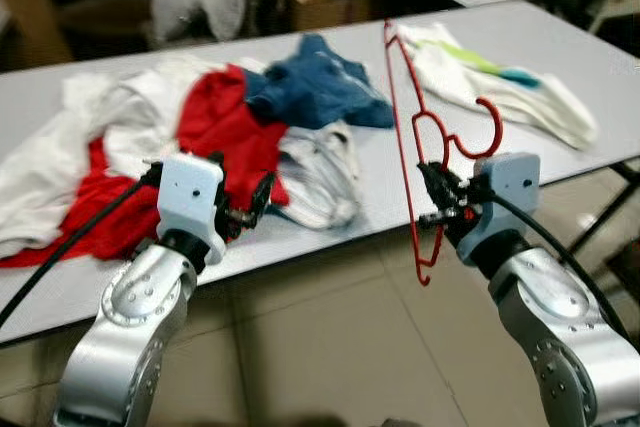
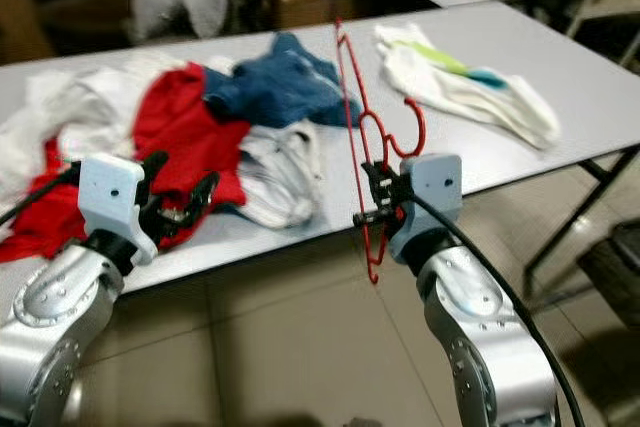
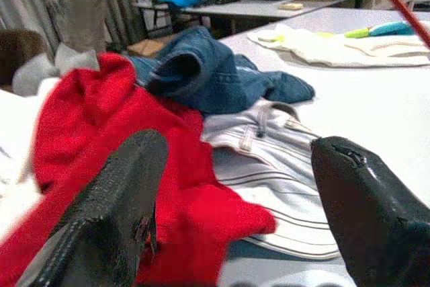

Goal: Hang hanger

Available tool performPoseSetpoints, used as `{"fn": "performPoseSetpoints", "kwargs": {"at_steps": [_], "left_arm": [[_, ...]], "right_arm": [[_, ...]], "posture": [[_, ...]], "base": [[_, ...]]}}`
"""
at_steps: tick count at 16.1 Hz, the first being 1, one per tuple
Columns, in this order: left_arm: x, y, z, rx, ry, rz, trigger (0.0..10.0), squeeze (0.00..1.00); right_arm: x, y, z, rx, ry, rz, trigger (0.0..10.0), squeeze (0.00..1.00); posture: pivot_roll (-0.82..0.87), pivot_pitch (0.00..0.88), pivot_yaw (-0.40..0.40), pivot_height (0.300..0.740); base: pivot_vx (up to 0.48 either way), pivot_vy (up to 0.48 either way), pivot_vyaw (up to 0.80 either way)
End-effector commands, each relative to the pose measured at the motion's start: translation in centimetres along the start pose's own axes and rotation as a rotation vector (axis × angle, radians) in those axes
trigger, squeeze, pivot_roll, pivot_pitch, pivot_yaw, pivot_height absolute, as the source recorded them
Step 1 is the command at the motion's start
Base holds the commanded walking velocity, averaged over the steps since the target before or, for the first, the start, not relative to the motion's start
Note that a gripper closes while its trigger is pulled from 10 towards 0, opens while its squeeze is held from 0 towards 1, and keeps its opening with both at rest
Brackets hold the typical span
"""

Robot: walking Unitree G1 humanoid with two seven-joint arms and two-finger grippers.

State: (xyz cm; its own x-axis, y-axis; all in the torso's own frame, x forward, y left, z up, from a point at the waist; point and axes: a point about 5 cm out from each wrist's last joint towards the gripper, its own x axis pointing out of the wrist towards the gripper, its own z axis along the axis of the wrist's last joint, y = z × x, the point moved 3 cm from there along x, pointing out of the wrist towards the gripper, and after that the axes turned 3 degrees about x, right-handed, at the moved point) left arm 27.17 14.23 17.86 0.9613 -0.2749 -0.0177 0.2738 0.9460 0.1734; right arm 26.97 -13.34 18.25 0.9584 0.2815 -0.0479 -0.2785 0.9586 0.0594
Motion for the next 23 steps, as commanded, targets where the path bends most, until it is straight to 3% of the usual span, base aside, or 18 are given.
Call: {"fn": "performPoseSetpoints", "kwargs": {"at_steps": [1,5,8,10,11,12,13,14,16,17,18,19,23], "left_arm": [[-0.1,0.1,-0.5,-0.018,0.013,0.026,10.0,0.37],[-0.1,1.4,-1.7,0.074,0.062,0.09,10.0,0.33],[-0.4,2.8,-3.1,0.189,0.141,0.11,10.0,0.37],[-0.7,5.4,-4.1,0.295,0.222,0.18,10.0,0.37],[-0.7,6.2,-4.2,0.297,0.229,0.203,10.0,0.35],[-0.4,7.1,-4.3,0.285,0.23,0.231,10.0,0.07],[-0.3,7.5,-4.4,0.278,0.229,0.241,10.0,0.07],[-0.1,7.8,-4.5,0.29,0.235,0.239,10.0,0.0],[0.8,10.5,-5.7,0.568,0.336,0.165,10.0,0.0],[0.9,11.4,-6.3,0.617,0.385,0.123,10.0,0.0],[0.9,11.9,-6.6,0.645,0.406,0.109,5.8,0.0],[0.9,13.5,-7.0,0.724,0.457,0.092,0.0,0.0],[1.5,15.3,-7.1,0.775,0.476,0.039,0.0,0.0]], "right_arm": [[0.1,-0.3,0.2,-0.019,-0.006,-0.011,10.0,0.0],[0.7,-1.0,-0.2,-0.215,0.051,0.011,10.0,0.0],[0.9,-0.6,0.1,-0.106,0.013,0.07,10.0,0.0],[1.0,0.5,0.0,-0.112,0.007,0.128,10.0,0.0],[1.0,0.8,-0.2,-0.116,0.01,0.143,10.0,0.0],[1.1,1.0,-0.4,-0.117,0.01,0.152,10.0,0.0],[1.1,1.1,-0.5,-0.116,0.01,0.153,10.0,0.0],[1.2,1.2,-0.5,-0.115,0.009,0.155,10.0,0.0],[1.7,1.7,-0.4,-0.127,-0.009,0.168,10.0,0.0],[1.8,1.8,-0.4,-0.132,-0.012,0.17,10.0,0.0],[1.8,1.8,-0.5,-0.134,-0.013,0.171,10.0,0.0],[1.9,1.9,-0.6,-0.141,-0.015,0.177,10.0,0.0],[2.1,2.4,-0.7,-0.144,-0.025,0.188,10.0,0.0]], "posture": [[-0.12,0.012,0.041,0.74],[-0.13,0.003,0.033,0.74],[-0.12,0.0,0.03,0.74],[-0.11,0.0,0.033,0.74],[-0.1,0.0,0.032,0.74],[-0.1,0.0,0.03,0.74],[-0.1,0.0,0.03,0.74],[-0.09,0.0,0.03,0.74],[-0.1,0.0,0.042,0.74],[-0.1,0.0,0.045,0.74],[-0.1,0.0,0.048,0.74],[-0.09,0.0,0.057,0.74],[-0.1,0.0,0.065,0.74]], "base": [[0.0,0.0,0.0],[0.0,0.0,0.0],[0.0,0.0,0.0],[0.0,0.0,0.0],[0.0,0.0,0.0],[0.0,0.0,0.0],[0.0,0.0,0.0],[0.0,0.0,0.0],[0.0,0.0,0.0],[0.0,0.0,0.0],[0.0,0.0,0.0],[0.0,0.0,0.0],[0.0,0.0,0.0]]}}
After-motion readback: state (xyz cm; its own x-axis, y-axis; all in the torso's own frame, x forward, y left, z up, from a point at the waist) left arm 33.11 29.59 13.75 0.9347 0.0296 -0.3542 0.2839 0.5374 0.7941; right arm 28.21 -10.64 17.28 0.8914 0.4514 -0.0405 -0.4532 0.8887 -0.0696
